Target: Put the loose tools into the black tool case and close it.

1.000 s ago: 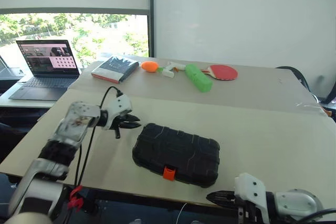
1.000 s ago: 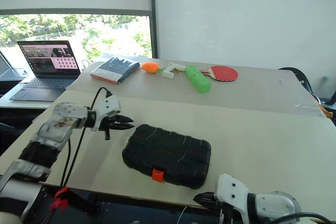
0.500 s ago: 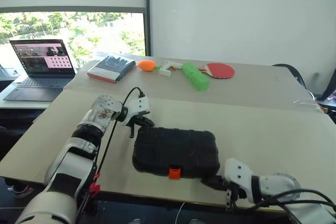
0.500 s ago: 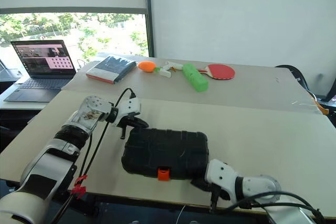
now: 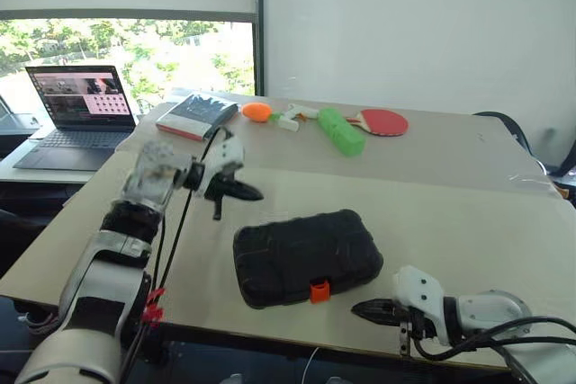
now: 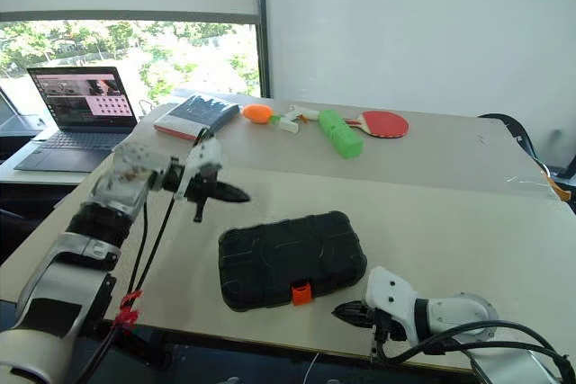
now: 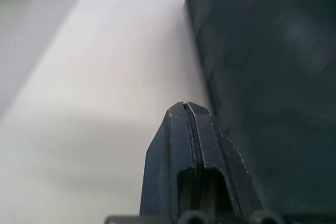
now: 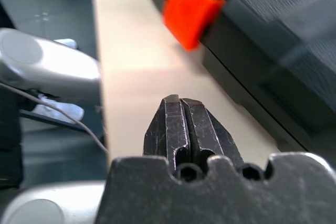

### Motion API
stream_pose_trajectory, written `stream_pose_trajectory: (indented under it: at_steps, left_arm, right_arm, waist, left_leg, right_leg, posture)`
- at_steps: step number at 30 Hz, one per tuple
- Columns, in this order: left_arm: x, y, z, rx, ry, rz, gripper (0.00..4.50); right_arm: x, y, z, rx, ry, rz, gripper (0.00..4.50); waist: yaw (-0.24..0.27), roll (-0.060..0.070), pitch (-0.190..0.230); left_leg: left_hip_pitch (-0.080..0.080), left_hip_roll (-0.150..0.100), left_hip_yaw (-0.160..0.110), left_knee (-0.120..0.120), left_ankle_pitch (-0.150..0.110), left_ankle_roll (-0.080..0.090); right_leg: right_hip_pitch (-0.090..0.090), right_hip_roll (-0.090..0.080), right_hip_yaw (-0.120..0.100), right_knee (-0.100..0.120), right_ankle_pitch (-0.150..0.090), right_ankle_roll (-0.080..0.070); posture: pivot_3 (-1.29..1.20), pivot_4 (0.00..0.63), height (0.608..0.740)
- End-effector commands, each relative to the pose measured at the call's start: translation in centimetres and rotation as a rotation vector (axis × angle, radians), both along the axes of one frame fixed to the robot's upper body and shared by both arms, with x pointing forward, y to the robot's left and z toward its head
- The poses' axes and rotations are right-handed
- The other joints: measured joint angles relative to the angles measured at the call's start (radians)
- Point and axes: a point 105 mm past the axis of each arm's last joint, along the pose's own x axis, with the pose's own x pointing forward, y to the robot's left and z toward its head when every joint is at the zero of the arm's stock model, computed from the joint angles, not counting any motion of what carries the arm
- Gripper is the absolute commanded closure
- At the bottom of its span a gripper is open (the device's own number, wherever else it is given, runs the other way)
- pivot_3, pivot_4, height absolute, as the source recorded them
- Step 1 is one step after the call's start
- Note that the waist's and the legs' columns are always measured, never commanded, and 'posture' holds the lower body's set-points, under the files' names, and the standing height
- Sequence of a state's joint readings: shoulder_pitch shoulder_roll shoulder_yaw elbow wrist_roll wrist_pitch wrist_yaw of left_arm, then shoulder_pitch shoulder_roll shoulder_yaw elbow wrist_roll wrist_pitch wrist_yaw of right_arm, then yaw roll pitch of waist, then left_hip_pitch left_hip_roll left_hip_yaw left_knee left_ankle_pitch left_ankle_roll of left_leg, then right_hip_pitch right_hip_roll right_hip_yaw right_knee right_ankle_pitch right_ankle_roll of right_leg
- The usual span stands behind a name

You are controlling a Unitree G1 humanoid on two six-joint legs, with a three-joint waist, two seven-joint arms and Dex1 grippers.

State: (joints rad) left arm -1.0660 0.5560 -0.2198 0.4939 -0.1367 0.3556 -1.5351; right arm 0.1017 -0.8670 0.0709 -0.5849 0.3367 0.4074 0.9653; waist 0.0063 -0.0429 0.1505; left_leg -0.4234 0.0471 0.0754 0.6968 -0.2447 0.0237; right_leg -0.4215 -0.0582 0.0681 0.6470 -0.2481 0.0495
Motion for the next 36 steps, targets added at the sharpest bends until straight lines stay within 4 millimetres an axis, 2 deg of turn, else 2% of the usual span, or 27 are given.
stream_pose_trajectory:
  at_steps: [1, 4, 7, 12, 25, 36]
  left_arm:
    - [-3.3, -2.9, -0.5, 0.055, 0.046, -0.203, 4.47]
    - [-4.8, -4.0, -4.2, 0.208, 0.024, -0.316, 4.47]
    - [-4.8, -4.4, -7.2, 0.316, -0.013, -0.359, 4.47]
    - [-4.2, -4.8, -9.5, 0.401, -0.076, -0.385, 4.47]
    - [-4.1, -4.8, -10.0, 0.381, -0.068, -0.381, 4.47]
    - [-4.2, -5.1, -10.4, 0.366, -0.049, -0.368, 4.47]
  right_arm:
    - [-0.4, 1.2, 0.5, 0.024, 0.000, 0.055, 4.50]
    - [0.0, 2.2, 0.3, 0.042, -0.008, 0.066, 4.50]
    - [0.3, 3.3, 0.2, 0.062, -0.010, 0.074, 4.50]
    - [0.7, 4.4, 0.0, 0.072, -0.022, 0.079, 4.50]
    - [3.2, 4.5, -0.5, 0.053, -0.089, -0.010, 4.50]
    - [4.9, 4.8, -0.1, 0.084, -0.165, -0.101, 4.50]
  waist:
    - [-0.001, 0.000, 0.000]
    - [-0.015, 0.001, -0.001]
    - [-0.018, 0.002, 0.000]
    - [-0.009, 0.001, -0.002]
    - [-0.005, 0.001, -0.004]
    - [-0.014, 0.001, -0.006]
  left_leg:
    - [0.000, 0.000, 0.000, 0.000, 0.000, 0.000]
    - [0.002, 0.000, 0.000, -0.001, 0.000, 0.000]
    - [0.002, 0.000, -0.001, 0.000, 0.000, 0.000]
    - [0.003, -0.001, -0.002, 0.001, 0.001, 0.000]
    - [0.017, 0.000, -0.002, 0.000, 0.000, 0.000]
    - [0.019, 0.001, -0.003, 0.001, 0.001, 0.000]
  right_leg:
    - [0.000, 0.000, 0.000, 0.000, 0.000, 0.000]
    - [0.000, 0.001, 0.001, 0.001, 0.000, -0.001]
    - [0.000, 0.002, 0.002, 0.002, 0.000, -0.002]
    - [0.003, 0.001, 0.001, 0.001, 0.001, -0.001]
    - [0.017, 0.001, 0.001, 0.000, 0.000, -0.001]
    - [0.018, 0.002, 0.001, 0.000, 0.001, -0.002]
  posture:
    - [0.00, 0.150, 0.736]
    - [0.00, 0.150, 0.736]
    - [0.00, 0.150, 0.736]
    - [0.00, 0.150, 0.736]
    - [0.00, 0.150, 0.736]
    - [0.00, 0.150, 0.736]
